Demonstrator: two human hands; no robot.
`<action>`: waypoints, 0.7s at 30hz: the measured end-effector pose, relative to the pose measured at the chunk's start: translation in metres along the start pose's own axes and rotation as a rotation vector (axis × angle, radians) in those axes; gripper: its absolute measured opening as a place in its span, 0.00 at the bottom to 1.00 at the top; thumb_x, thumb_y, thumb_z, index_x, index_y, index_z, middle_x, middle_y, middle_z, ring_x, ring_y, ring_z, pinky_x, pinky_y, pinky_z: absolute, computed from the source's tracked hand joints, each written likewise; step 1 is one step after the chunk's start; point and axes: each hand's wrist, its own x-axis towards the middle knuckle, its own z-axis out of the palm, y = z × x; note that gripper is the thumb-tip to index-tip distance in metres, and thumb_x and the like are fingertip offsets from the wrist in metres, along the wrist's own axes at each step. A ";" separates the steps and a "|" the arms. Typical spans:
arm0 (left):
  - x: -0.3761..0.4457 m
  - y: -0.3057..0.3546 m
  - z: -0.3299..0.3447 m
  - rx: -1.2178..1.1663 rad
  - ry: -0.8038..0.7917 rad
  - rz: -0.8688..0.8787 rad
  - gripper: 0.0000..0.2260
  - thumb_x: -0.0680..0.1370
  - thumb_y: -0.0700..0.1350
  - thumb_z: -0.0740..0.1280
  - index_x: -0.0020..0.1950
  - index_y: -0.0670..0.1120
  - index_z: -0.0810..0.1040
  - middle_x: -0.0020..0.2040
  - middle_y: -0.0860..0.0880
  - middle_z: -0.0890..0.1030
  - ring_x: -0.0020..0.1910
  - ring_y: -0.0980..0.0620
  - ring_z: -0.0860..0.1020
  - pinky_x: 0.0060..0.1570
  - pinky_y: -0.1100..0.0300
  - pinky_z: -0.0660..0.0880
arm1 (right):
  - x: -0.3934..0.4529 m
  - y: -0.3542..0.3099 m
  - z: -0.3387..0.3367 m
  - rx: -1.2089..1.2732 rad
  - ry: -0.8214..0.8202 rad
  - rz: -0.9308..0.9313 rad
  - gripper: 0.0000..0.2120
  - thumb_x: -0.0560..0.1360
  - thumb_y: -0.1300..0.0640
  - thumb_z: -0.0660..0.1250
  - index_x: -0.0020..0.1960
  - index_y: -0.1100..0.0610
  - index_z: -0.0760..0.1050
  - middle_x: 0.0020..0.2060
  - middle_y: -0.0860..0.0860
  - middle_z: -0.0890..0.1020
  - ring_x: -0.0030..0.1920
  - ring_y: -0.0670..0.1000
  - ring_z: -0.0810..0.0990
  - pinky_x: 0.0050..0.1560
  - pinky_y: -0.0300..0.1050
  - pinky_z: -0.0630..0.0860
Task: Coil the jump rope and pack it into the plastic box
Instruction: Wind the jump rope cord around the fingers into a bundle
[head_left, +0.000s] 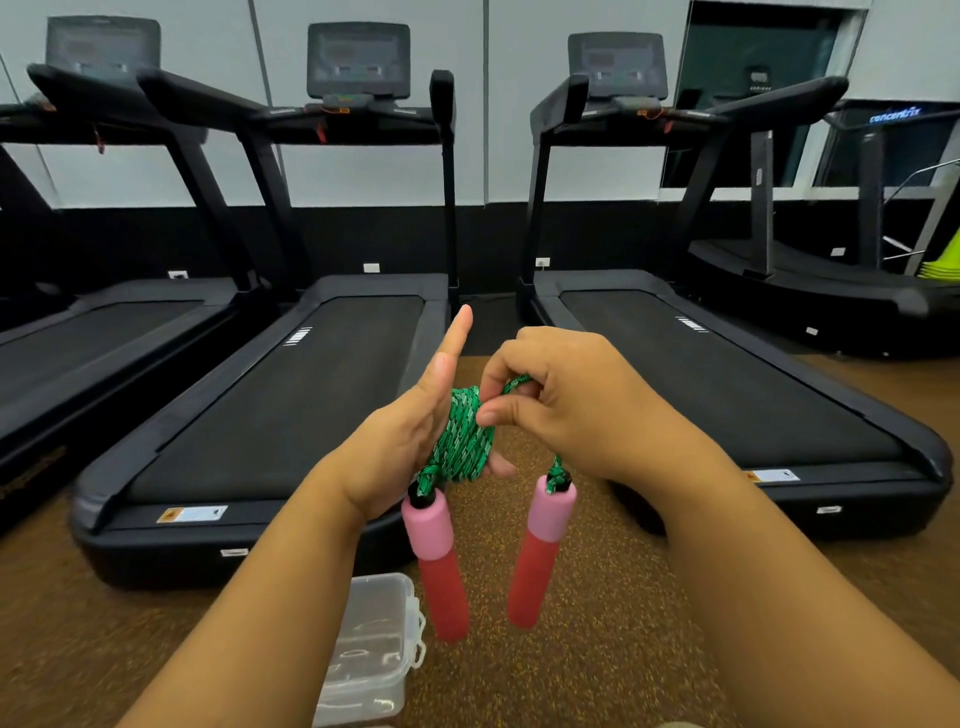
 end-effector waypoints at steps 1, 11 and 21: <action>0.004 -0.002 -0.001 -0.031 -0.002 -0.005 0.22 0.82 0.61 0.51 0.73 0.53 0.66 0.57 0.64 0.77 0.46 0.73 0.77 0.41 0.77 0.73 | 0.001 0.000 0.000 -0.006 0.002 -0.001 0.04 0.71 0.50 0.72 0.43 0.48 0.78 0.38 0.46 0.76 0.38 0.44 0.75 0.46 0.47 0.72; 0.006 0.002 -0.007 -0.166 -0.122 -0.006 0.25 0.77 0.62 0.50 0.75 0.69 0.54 0.55 0.40 0.82 0.42 0.38 0.81 0.51 0.44 0.76 | 0.000 0.012 -0.002 0.126 0.004 0.087 0.03 0.75 0.58 0.68 0.48 0.51 0.79 0.39 0.42 0.76 0.43 0.41 0.74 0.43 0.35 0.68; 0.010 0.004 -0.014 -0.314 -0.326 0.197 0.46 0.72 0.38 0.74 0.78 0.62 0.50 0.49 0.36 0.83 0.37 0.48 0.84 0.41 0.57 0.81 | -0.012 0.015 0.014 0.679 0.014 0.211 0.07 0.77 0.65 0.64 0.51 0.57 0.77 0.46 0.59 0.81 0.48 0.58 0.80 0.49 0.50 0.80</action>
